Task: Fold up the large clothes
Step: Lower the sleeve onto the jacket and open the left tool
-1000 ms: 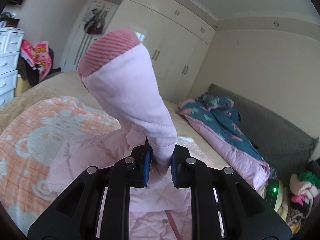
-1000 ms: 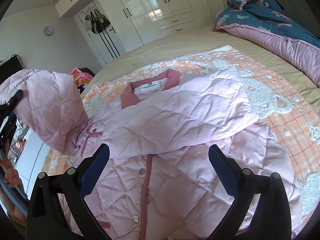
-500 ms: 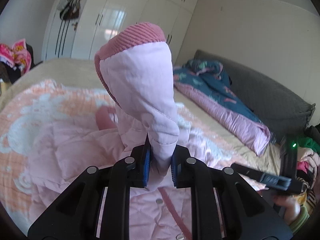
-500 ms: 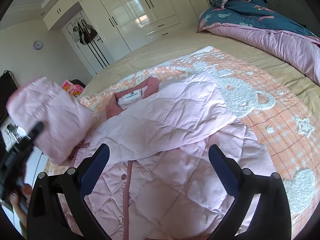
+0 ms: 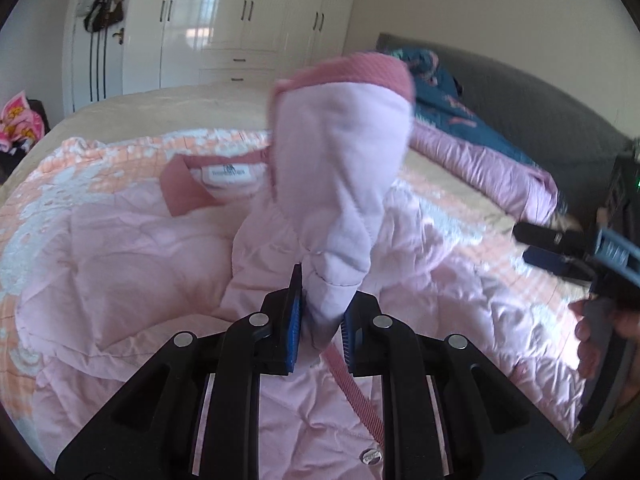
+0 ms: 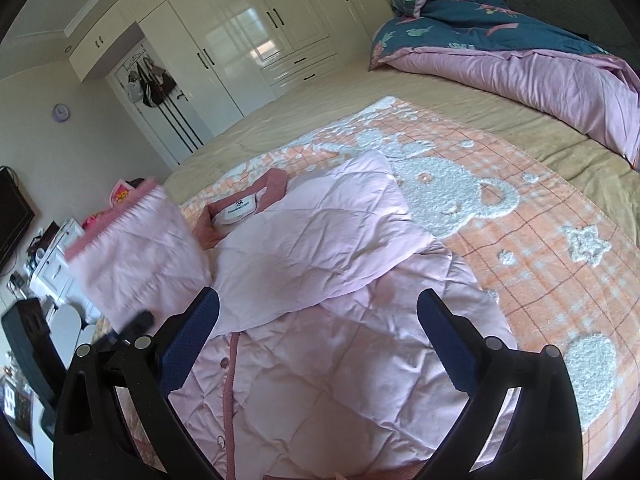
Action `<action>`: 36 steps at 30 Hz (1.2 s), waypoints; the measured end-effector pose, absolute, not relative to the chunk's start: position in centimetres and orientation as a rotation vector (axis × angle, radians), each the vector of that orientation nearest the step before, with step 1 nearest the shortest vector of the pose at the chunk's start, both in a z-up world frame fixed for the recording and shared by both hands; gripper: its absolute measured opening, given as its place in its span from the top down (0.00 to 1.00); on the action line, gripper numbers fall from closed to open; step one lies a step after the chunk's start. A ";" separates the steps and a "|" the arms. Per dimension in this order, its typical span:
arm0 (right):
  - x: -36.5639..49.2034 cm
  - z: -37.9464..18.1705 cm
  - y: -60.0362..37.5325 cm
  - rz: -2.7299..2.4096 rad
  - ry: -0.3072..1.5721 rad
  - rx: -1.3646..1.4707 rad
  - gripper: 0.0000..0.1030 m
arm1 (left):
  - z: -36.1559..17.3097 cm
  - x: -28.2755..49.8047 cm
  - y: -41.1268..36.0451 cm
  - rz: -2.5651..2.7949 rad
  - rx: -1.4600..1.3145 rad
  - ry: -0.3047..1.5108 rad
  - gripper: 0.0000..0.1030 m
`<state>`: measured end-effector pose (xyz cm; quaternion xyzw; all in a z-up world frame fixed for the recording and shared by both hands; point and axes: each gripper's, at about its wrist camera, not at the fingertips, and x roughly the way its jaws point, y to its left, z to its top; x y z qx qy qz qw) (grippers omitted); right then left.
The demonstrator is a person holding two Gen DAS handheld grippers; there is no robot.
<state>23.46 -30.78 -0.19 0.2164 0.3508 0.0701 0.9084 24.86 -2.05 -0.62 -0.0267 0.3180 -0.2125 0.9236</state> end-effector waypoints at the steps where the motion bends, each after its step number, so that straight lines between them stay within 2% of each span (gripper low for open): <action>1: 23.4 -0.2 -30.9 0.143 0.724 0.449 0.04 | -0.8 24.9 -2.3 -0.440 -0.051 0.663 0.91; 7: 23.3 -0.5 -31.7 0.129 0.723 0.465 0.04 | -2.2 24.4 -4.3 -0.425 0.072 0.680 0.90; 12: 23.2 -0.5 -32.2 0.120 0.723 0.475 0.04 | -2.7 24.4 -5.4 -0.432 0.119 0.713 0.82; 13: 23.2 -0.5 -32.3 0.120 0.722 0.479 0.04 | -2.7 24.4 -5.5 -0.440 0.124 0.721 0.75; 14: 23.2 -0.4 -32.3 0.121 0.722 0.484 0.04 | -2.7 24.3 -5.6 -0.453 0.127 0.727 0.60; 16: 23.2 -0.4 -32.5 0.122 0.724 0.493 0.04 | -2.3 24.0 -6.0 -0.484 0.140 0.737 0.39; 18: 23.2 -0.3 -32.6 0.125 0.725 0.500 0.04 | -1.9 23.5 -6.5 -0.493 0.187 0.724 0.38; 22: 23.0 0.0 -32.7 0.127 0.723 0.507 0.04 | -0.7 23.0 -6.3 -0.565 0.159 0.732 0.17; 27: 22.9 0.3 -32.2 0.142 0.728 0.502 0.04 | 1.3 23.2 -4.0 -0.575 0.071 0.723 0.09; 36: 23.7 0.2 -27.8 0.233 0.778 0.452 0.04 | 3.1 25.5 2.9 -0.391 -0.039 0.715 0.09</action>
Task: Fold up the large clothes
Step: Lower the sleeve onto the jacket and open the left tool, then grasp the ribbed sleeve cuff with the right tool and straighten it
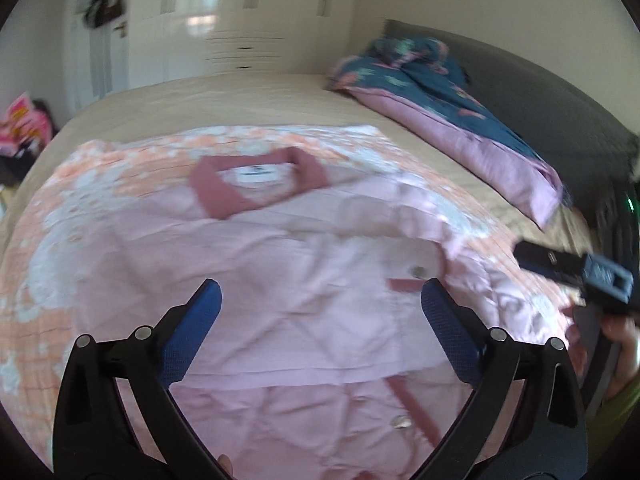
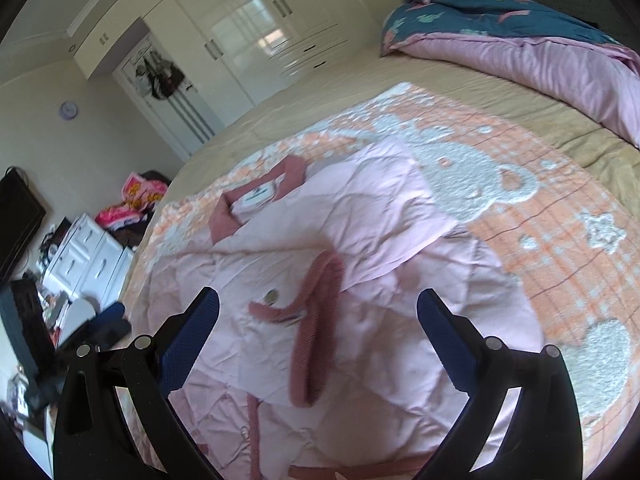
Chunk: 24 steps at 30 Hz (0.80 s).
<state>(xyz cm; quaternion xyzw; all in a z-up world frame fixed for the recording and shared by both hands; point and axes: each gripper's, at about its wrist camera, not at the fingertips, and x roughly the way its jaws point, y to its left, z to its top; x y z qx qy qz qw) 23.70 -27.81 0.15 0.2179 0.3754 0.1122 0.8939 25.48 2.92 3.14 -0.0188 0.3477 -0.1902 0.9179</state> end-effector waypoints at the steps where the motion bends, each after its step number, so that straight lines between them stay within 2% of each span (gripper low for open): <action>1: 23.9 0.0 -27.2 0.246 0.791 0.445 0.04 | 3.3 25.8 3.9 -0.371 -0.058 0.716 0.09; 14: 26.2 -4.6 -22.2 0.296 0.931 0.441 0.04 | 4.1 27.2 15.9 -0.117 -0.239 0.695 0.09; 24: 27.5 -8.2 -20.8 0.280 0.982 0.480 0.04 | 3.1 27.3 20.5 -0.033 -0.341 0.705 0.09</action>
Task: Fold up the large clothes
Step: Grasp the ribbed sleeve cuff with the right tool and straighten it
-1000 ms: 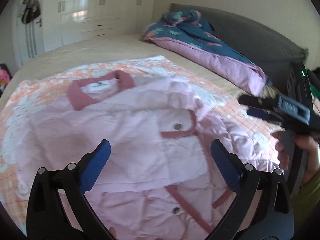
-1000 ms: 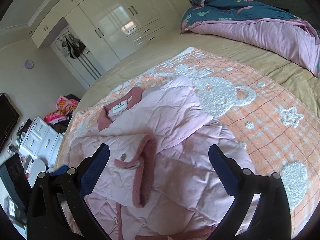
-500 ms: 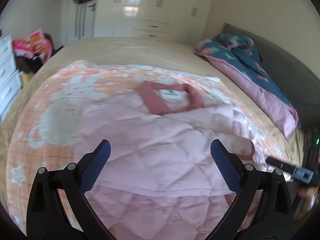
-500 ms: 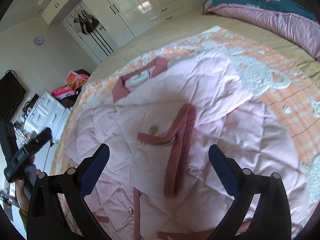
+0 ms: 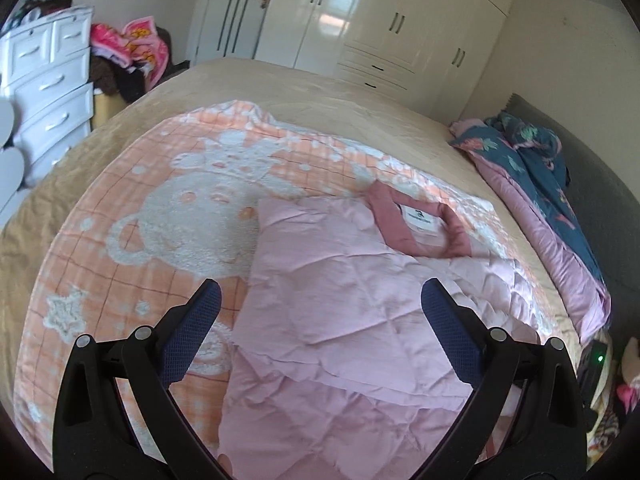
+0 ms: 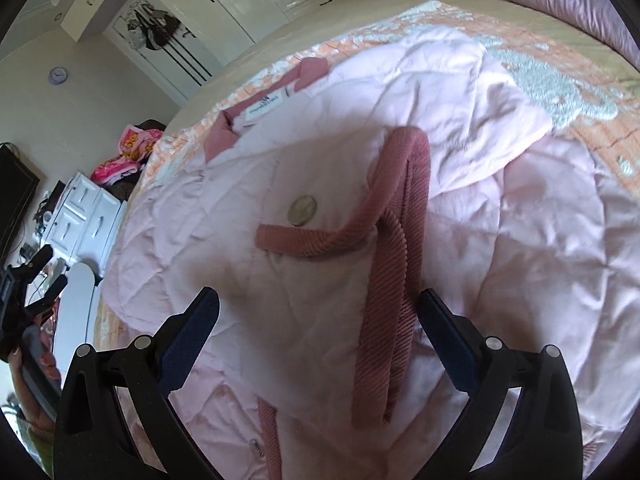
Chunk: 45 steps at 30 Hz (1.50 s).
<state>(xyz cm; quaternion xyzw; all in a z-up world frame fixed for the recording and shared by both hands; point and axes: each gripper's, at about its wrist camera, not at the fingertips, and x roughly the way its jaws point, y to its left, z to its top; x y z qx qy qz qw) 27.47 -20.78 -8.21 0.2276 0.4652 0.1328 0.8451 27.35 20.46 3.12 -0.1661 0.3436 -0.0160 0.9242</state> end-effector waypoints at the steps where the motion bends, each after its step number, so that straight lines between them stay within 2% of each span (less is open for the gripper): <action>1: 27.3 -8.3 -20.7 0.277 0.966 0.474 0.04 | 3.0 27.4 20.7 -0.023 -0.345 0.706 0.09; 2: 27.3 -8.3 -20.6 0.277 0.957 0.469 0.05 | 2.9 27.3 21.1 -0.011 -0.352 0.707 0.09; 4: 27.1 -8.3 -20.5 0.282 0.940 0.450 0.15 | 2.5 27.5 21.6 -0.007 -0.375 0.715 0.09; 5: 27.1 -8.2 -20.4 0.283 0.934 0.440 0.23 | 2.4 27.5 21.8 -0.003 -0.382 0.716 0.09; 6: 27.1 -8.2 -20.3 0.304 0.925 0.434 0.39 | 2.3 27.6 21.9 0.002 -0.388 0.717 0.09; 8: 27.0 -7.7 -20.0 0.347 0.908 0.409 0.59 | 2.1 27.6 21.9 0.005 -0.392 0.715 0.09; 9: 27.0 -7.4 -19.6 0.354 0.896 0.394 0.72 | 2.1 27.7 21.9 0.007 -0.393 0.716 0.09; 11: 26.5 -5.9 -19.3 0.371 0.848 0.344 0.78 | 2.0 27.8 21.9 0.006 -0.396 0.718 0.09; 19: 27.0 3.5 -19.2 0.467 0.615 0.166 0.81 | 1.1 28.5 20.4 -0.038 -0.422 0.714 0.09; 23: 28.6 6.1 -19.3 0.466 0.560 0.075 0.81 | 0.6 29.0 19.1 -0.052 -0.391 0.729 0.09; 36: 33.1 1.0 -21.6 0.380 0.651 0.080 0.81 | -1.2 30.6 14.7 -0.115 -0.286 0.774 0.09; 39: 33.7 0.1 -22.2 0.369 0.670 0.096 0.81 | -1.6 30.9 14.3 -0.124 -0.279 0.783 0.15; 45: 34.4 -1.1 -22.3 0.351 0.699 0.099 0.80 | -2.6 31.6 14.3 -0.131 -0.289 0.808 0.32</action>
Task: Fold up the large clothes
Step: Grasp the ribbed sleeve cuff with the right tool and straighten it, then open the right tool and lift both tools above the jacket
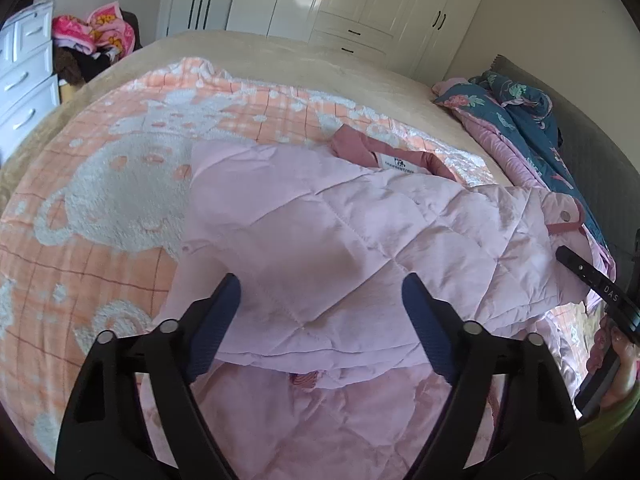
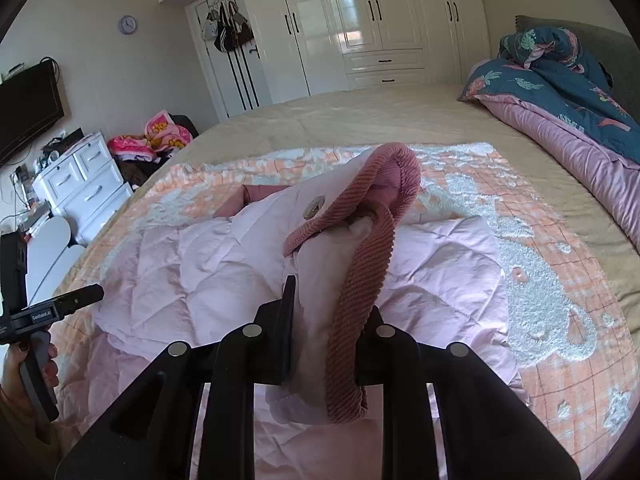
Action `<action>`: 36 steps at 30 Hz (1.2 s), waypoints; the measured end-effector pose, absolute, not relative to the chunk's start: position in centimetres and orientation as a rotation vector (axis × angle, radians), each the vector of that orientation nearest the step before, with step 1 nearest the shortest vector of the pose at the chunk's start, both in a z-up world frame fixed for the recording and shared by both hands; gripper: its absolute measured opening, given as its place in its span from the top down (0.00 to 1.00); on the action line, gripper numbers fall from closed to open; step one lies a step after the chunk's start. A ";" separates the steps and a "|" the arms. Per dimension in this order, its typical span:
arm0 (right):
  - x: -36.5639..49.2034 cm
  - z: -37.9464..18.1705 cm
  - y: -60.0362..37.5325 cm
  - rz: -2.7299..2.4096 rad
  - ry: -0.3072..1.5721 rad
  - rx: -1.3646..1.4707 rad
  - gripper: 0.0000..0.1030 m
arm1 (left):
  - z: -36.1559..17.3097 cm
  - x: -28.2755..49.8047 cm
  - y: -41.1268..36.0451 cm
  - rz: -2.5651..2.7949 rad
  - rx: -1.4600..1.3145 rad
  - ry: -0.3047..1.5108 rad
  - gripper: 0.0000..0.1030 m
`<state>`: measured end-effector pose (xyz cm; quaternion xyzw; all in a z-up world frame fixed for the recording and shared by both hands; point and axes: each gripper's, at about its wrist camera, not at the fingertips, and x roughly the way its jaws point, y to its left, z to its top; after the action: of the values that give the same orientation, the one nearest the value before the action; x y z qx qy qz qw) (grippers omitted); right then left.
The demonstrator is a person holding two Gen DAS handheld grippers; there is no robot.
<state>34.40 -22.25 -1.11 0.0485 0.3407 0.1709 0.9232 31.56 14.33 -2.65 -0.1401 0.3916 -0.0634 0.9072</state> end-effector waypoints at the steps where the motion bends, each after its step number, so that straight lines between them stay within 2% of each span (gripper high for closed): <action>1: 34.4 -1.2 -22.2 0.349 0.703 0.099 0.80 | -2.9 31.7 14.4 -0.130 -0.289 0.814 0.34; 4: 34.7 -1.6 -22.4 0.339 0.715 0.107 0.77 | -3.5 31.9 14.3 -0.127 -0.288 0.839 0.34; 9: 34.5 -1.5 -22.7 0.287 0.715 0.091 0.61 | -4.9 32.3 14.5 -0.117 -0.298 0.869 0.34; 10: 34.3 -1.4 -23.0 0.273 0.709 0.095 0.56 | -5.1 32.4 14.6 -0.119 -0.301 0.874 0.34; 11: 34.0 -1.3 -23.5 0.238 0.703 0.108 0.45 | -5.3 32.5 14.7 -0.120 -0.306 0.877 0.34; 12: 33.7 -1.2 -23.9 0.217 0.691 0.116 0.39 | -5.5 32.6 14.8 -0.119 -0.312 0.881 0.34; 19: 32.7 -0.2 -21.9 0.265 0.680 0.060 0.37 | -6.1 32.8 14.1 -0.085 -0.269 0.907 0.34; 21: 32.7 0.1 -20.2 0.300 0.681 0.031 0.30 | -6.3 32.9 14.0 -0.084 -0.265 0.915 0.34; 26: 33.1 0.7 -15.0 0.398 0.699 -0.049 0.27 | -6.8 33.0 14.0 -0.085 -0.253 0.927 0.34; 29: 34.0 0.4 -12.7 0.426 0.725 -0.083 0.21 | -6.8 33.0 13.9 -0.082 -0.243 0.933 0.34; 34: 37.0 -3.7 -10.7 0.367 0.893 -0.168 0.20 | -6.5 33.0 13.9 -0.082 -0.241 0.943 0.34; 36: 38.0 -6.1 -11.0 0.355 0.955 -0.137 0.15 | -6.3 33.0 13.8 -0.086 -0.243 0.943 0.34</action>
<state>37.97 -10.97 -6.06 -0.0656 0.4569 0.1698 0.8707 33.01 13.84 -6.31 -0.1168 0.4531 -0.0413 0.8828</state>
